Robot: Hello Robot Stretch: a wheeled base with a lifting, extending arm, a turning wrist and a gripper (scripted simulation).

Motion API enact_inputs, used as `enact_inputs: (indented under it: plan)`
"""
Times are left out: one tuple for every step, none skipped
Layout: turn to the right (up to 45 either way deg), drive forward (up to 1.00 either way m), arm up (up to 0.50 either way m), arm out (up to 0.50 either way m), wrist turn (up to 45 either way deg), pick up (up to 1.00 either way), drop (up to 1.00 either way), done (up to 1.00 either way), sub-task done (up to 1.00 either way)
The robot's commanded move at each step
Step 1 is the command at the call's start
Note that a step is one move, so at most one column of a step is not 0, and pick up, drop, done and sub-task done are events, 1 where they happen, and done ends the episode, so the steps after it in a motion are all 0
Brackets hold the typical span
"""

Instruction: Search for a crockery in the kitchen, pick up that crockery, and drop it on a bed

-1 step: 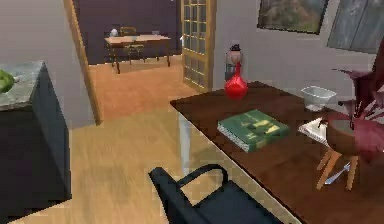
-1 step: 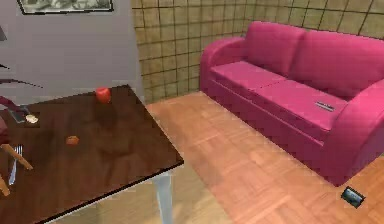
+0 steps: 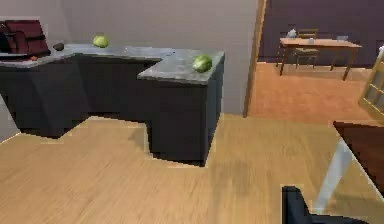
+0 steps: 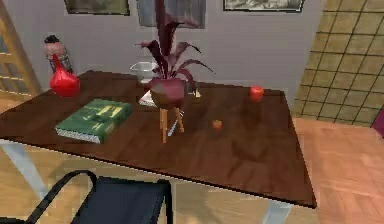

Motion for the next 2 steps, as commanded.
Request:
enact_inputs:
  plan:
    - [-45.0, 0.00, 0.00, 0.00, 0.0, 0.00, 0.00, 0.00, 0.00]
    - [-45.0, 0.00, 0.00, 0.00, 0.0, 0.00, 0.00, 0.00, 0.00]
